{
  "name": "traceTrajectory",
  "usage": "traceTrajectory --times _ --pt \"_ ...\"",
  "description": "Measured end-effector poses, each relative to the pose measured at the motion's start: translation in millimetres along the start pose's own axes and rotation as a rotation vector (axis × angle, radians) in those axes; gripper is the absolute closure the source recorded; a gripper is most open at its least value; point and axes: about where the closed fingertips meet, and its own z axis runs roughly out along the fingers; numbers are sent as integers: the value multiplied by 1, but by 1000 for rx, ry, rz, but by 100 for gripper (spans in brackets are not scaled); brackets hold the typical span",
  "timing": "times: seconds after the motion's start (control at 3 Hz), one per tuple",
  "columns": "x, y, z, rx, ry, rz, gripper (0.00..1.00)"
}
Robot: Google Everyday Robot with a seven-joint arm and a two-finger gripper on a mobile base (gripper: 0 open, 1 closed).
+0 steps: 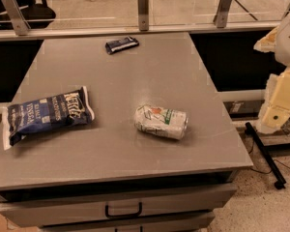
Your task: Place 7up can upright
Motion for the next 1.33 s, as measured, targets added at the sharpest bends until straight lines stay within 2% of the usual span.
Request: traceTrajectory --times 0.33,0.67,1.33 --pt "0 0 0 0 0 0 0" --pt "-22 2 18 -21 -40 -17 0" --pt "-99 24 77 -80 -60 -61 0"
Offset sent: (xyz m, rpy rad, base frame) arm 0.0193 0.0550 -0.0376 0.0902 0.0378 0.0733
